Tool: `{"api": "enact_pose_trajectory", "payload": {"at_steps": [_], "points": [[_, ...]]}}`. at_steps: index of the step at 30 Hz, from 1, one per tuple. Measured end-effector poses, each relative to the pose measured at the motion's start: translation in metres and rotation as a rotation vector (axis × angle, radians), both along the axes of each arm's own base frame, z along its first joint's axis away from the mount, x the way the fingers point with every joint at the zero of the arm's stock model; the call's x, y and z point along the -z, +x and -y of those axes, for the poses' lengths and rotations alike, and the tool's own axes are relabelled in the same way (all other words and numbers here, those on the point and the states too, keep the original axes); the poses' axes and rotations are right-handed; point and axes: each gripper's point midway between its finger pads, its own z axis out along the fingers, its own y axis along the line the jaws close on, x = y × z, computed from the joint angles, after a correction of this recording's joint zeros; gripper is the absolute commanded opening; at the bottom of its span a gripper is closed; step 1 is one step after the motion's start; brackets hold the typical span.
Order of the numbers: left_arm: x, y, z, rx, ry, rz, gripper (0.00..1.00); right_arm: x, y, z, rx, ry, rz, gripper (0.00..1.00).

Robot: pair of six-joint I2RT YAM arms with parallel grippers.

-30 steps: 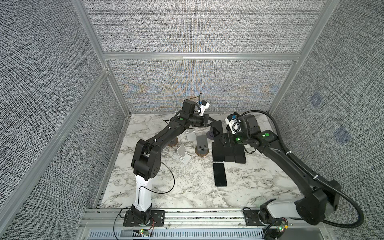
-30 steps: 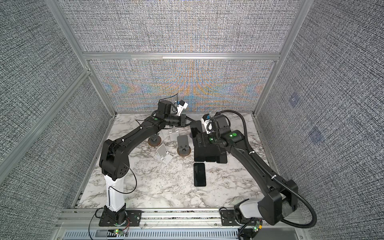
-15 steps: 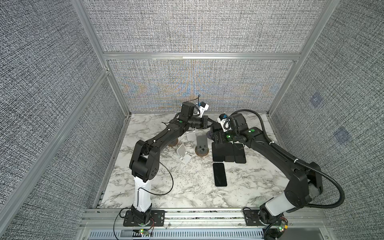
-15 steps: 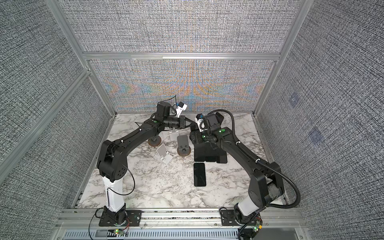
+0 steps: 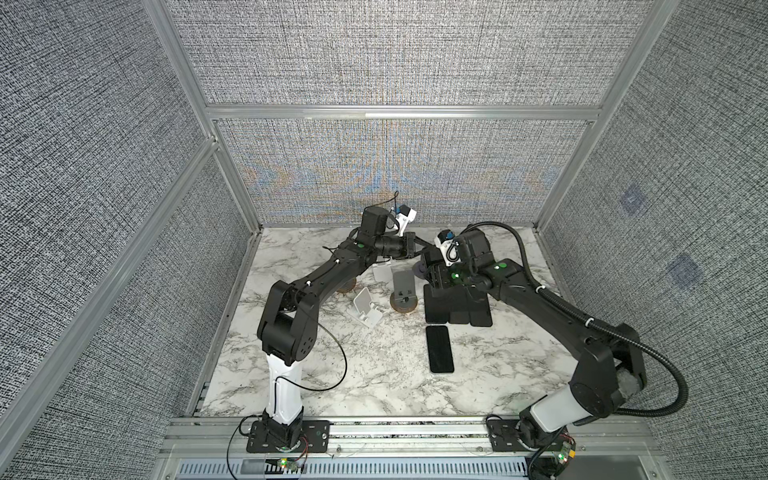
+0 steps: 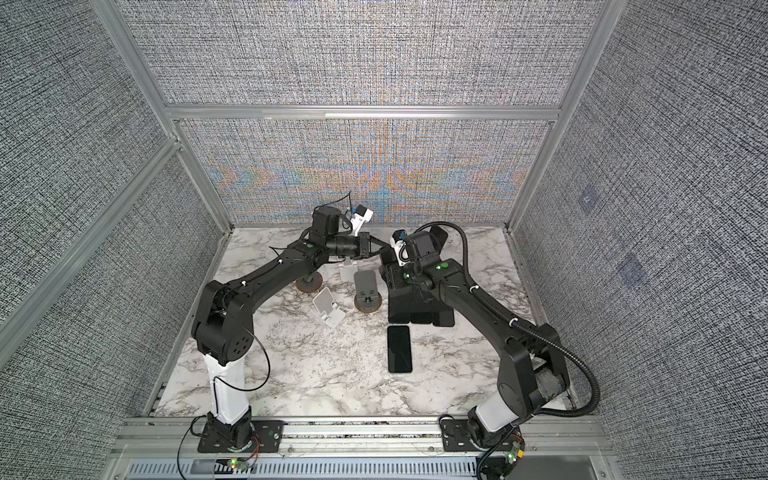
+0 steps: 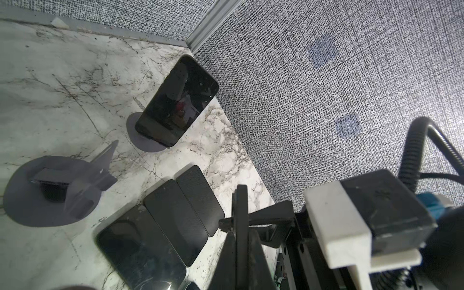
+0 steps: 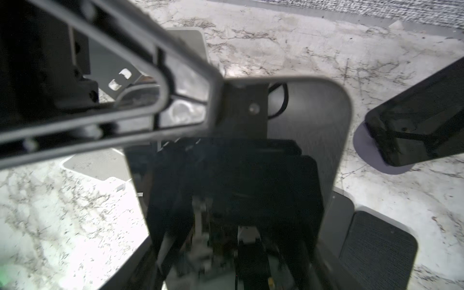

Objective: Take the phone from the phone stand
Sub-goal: 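Close the right gripper on the phone and open the left gripper, then hold the phone upright with the right gripper while the left arm withdraws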

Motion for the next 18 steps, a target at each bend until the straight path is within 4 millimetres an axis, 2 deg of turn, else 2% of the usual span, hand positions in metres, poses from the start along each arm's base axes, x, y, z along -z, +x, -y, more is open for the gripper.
{"api": "enact_pose_trajectory", "payload": {"at_steps": [5, 7, 12, 18], "points": [[-0.015, -0.008, -0.004, 0.004, -0.03, 0.021, 0.59, -0.006, 0.001, 0.008, 0.044, -0.002, 0.008, 0.56], [-0.018, -0.01, -0.006, 0.003, -0.031, 0.027, 0.67, -0.01, -0.004, 0.01, 0.043, 0.002, 0.005, 0.54], [-0.036, -0.013, -0.022, -0.019, -0.019, 0.084, 0.73, -0.014, -0.025, 0.028, 0.088, -0.031, -0.034, 0.5], [-0.063, -0.015, -0.065, -0.133, 0.064, 0.171, 0.77, 0.004, -0.079, 0.07, 0.175, -0.129, -0.16, 0.42]]}}
